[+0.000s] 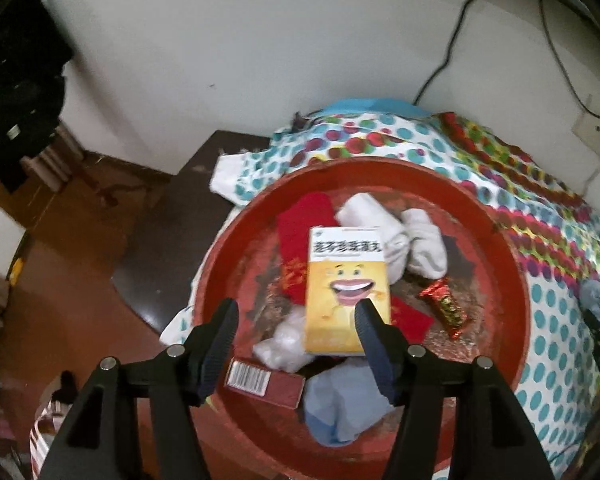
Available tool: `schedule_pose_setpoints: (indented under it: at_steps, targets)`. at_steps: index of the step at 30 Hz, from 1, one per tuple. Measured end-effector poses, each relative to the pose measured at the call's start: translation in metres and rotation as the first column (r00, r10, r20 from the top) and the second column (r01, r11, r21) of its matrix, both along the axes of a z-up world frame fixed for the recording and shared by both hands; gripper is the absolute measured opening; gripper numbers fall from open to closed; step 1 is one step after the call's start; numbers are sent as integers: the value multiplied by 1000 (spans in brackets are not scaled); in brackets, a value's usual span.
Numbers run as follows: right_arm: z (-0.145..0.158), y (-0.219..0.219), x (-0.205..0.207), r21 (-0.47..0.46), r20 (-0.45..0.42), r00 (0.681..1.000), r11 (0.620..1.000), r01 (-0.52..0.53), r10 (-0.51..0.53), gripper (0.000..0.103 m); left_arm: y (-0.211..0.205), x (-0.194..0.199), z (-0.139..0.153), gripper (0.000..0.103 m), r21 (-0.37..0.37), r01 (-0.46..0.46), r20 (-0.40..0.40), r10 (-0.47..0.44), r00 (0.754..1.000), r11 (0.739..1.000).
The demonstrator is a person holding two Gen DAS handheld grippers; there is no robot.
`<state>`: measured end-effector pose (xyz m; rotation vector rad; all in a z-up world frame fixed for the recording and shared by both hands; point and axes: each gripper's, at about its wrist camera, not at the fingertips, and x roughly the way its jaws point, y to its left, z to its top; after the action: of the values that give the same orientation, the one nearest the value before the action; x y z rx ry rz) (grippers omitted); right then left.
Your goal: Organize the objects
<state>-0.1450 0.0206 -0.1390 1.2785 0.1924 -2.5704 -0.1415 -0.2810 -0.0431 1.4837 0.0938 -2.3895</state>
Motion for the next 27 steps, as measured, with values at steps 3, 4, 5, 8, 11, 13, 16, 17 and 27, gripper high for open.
schedule_pose_setpoints:
  at_steps: [3,4,5,8,11,13,16,17,27]
  targets:
    - [20,5,-1,-39,-12,1000,999,6,-6,20,-3,7,-2,62,32,-19,13,18,1000,999]
    - [26,5,-2,-61,-10,1000,998,1,-2,20,-5,9,-3,62,47,-25,18,24,1000,999]
    - [33,2,-3,-79,-9,1000,997,-13,13,20,-6,12,-3,62,61,-29,18,28,999,998]
    - [50,-12,-4,-109,-16,997,991,-77,75,21,-9,17,-1,62,66,-33,7,33,999,997]
    - [62,-28,-6,-124,-19,990,982,-143,142,21,-13,21,2,62,58,-45,-7,45,999,997]
    - [69,-38,-7,-146,-11,949,939,-313,315,21,-16,24,3,62,56,-50,-18,51,999,997]
    - [74,-52,-8,-139,-6,929,919,-368,370,22,-18,30,2,62,45,-52,-23,53,998,998]
    - [75,-56,-9,-129,-1,922,914,-384,387,21,-19,33,2,62,43,-52,-27,53,998,998]
    - [63,-55,-39,-110,49,897,895,-433,440,22,-28,63,-5,62,91,-32,-56,37,998,995]
